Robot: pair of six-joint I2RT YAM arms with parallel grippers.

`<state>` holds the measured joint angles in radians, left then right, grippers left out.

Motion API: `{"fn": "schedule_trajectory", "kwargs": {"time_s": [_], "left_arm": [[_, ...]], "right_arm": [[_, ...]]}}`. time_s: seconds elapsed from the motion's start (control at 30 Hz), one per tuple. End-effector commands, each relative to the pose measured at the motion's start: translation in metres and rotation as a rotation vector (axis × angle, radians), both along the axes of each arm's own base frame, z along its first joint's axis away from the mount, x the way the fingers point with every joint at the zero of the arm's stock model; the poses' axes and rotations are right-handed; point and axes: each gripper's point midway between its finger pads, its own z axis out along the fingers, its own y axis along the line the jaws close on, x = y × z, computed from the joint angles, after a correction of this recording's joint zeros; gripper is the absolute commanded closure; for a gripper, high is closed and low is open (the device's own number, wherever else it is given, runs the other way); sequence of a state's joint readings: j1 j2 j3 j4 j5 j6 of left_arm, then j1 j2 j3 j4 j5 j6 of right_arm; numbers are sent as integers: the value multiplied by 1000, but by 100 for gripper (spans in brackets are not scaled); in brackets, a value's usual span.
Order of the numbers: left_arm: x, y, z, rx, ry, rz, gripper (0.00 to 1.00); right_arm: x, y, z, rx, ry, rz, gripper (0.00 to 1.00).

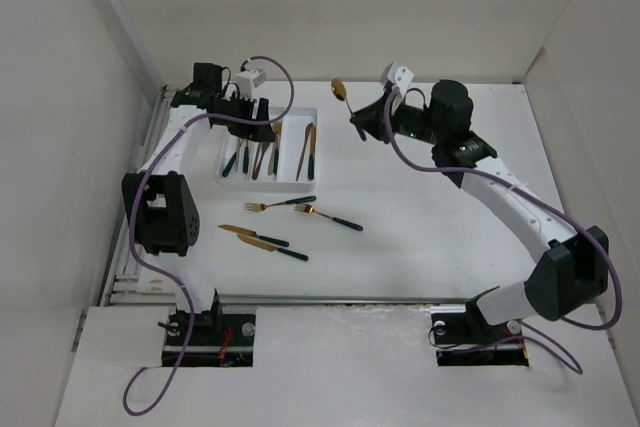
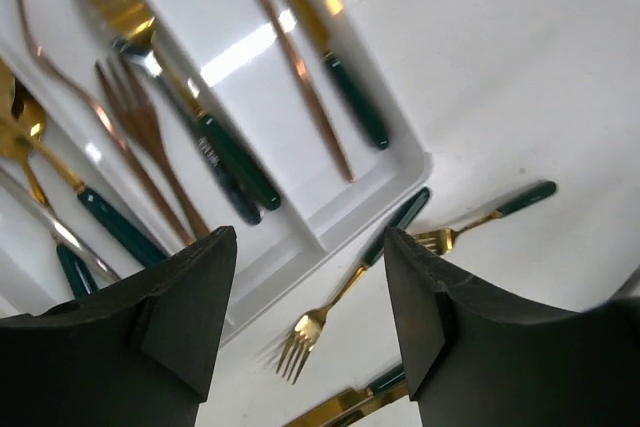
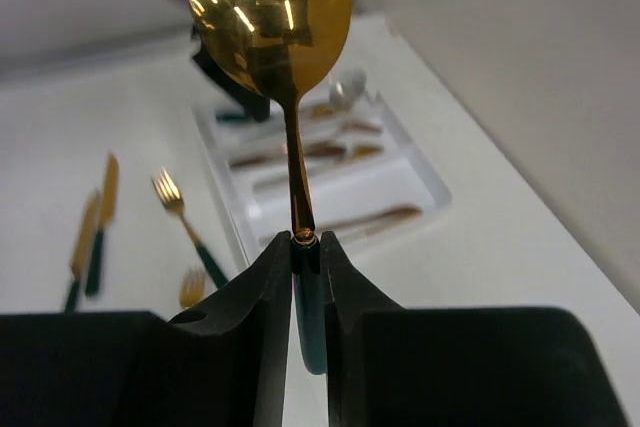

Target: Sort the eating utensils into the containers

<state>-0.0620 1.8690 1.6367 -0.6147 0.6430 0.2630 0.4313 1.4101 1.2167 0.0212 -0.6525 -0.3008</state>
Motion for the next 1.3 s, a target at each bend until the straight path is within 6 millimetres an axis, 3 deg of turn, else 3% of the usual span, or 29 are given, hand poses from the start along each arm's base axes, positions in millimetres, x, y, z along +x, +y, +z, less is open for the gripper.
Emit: {"fn": "schedule_trajectory", "kwargs": {"time_s": [0.0,0.03,0.17,0.2,0.3,0.43,0.53,0.6,0.97,1.23,1.27], "left_arm": [[-21,-33,95,-123,-280,-258,42],[-35,-51,112,-172,-319,-350,40],[-63,-83,149,-284,-416,-545,32],[-65,-85,156,-298,-439,-568,30],[-80,-107,168,-346,-455,-646,26],[-90,-129,166,-354,-445,-701,25],[-87,-138,160,-333,-413,-673,25],[-68,-138,157,-300,-430,-604,25],[-59,-143,169,-338,-427,-548,28],[-52,-144,159,-343,-397,-509,65],[-50,-144,161,-348,-407,-506,76]], "right_arm": [[-1,23,83,341,51,42,100],[6,21,90,395,65,2,100],[21,24,108,557,133,-26,100],[21,29,105,567,157,-32,100],[19,33,119,640,164,-20,100],[19,38,118,707,219,-7,100],[19,43,121,760,236,15,100],[19,51,116,774,258,34,100],[16,73,96,740,316,59,100],[10,80,92,737,339,74,100],[10,82,87,728,348,78,100]]}}
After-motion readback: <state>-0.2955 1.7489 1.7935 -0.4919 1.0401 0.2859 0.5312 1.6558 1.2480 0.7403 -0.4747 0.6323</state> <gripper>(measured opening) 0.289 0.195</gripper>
